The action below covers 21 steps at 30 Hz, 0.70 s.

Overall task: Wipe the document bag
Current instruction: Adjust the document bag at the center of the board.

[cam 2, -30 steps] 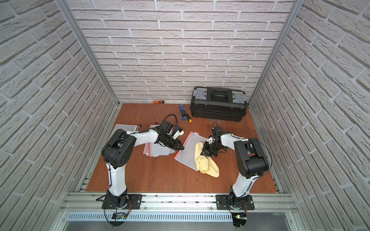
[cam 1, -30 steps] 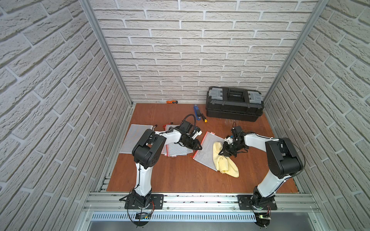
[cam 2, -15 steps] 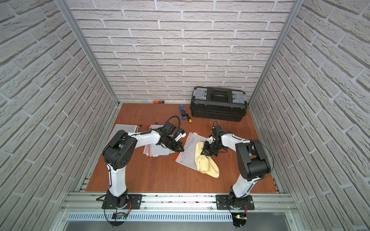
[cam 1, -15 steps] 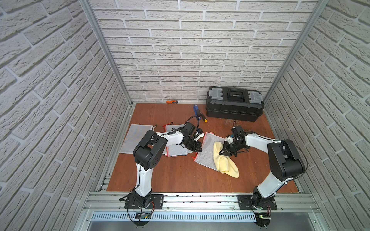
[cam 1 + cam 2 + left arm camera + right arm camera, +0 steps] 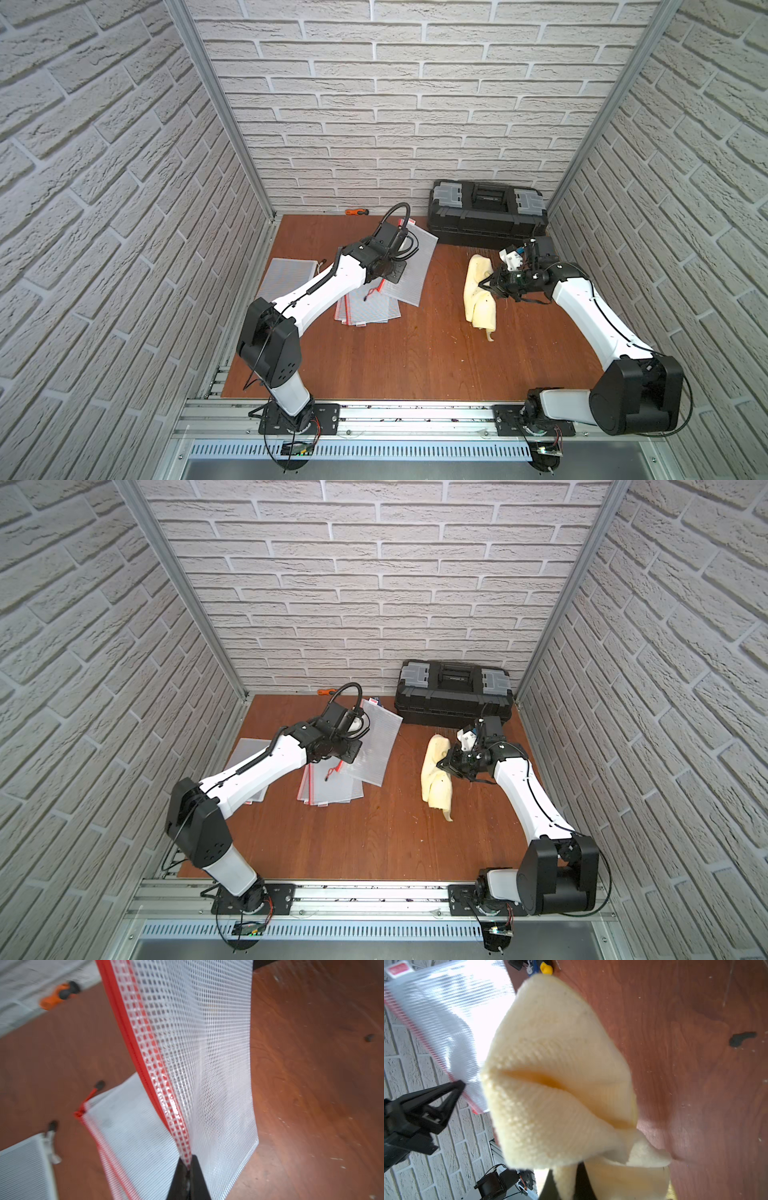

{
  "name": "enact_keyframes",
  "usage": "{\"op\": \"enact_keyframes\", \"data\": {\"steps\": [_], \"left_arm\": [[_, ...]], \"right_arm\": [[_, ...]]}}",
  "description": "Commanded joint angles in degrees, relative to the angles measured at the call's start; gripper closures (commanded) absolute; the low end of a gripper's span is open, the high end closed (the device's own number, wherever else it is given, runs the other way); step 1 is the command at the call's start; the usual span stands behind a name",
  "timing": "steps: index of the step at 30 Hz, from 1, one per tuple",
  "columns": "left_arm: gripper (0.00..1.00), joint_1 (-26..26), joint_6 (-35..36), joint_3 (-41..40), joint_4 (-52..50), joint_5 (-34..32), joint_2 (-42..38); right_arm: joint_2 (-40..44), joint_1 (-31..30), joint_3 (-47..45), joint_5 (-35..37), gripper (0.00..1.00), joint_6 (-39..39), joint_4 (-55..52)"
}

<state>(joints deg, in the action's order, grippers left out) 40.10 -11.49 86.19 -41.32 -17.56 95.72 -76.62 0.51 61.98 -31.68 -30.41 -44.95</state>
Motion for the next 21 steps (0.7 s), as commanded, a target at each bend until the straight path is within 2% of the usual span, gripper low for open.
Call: {"op": "enact_keyframes", "data": {"steps": [1, 5, 8, 14, 20, 21], "left_arm": [[1.00, 3.9, 4.4, 4.1, -13.4, -23.9, 3.2], [1.00, 8.4, 5.9, 8.5, -19.7, -34.0, 10.5], [1.00, 11.5, 5.4, 10.3, -20.8, -36.9, 14.4], [1.00, 18.9, 4.1, 17.4, -22.3, -35.6, 20.6], [1.00, 24.2, 0.9, 23.6, -24.1, -28.5, 26.1], [0.94, 24.9, 0.4, 24.1, -23.9, -27.1, 26.6]], "right_arm": [[0.4, 0.3, -0.6, 0.0, 0.98, 1.4, -2.8], [0.6, 0.5, -0.8, 0.0, 0.98, 1.0, -2.5], [1.5, 1.0, -0.6, 0.7, 0.98, 1.3, -3.3], [3.0, 3.0, 0.0, 1.2, 0.98, 2.9, -6.0], [4.0, 5.2, 0.4, 1.0, 0.98, 4.5, -8.0], [4.0, 5.6, 0.5, 1.0, 0.98, 4.9, -8.4]]}}
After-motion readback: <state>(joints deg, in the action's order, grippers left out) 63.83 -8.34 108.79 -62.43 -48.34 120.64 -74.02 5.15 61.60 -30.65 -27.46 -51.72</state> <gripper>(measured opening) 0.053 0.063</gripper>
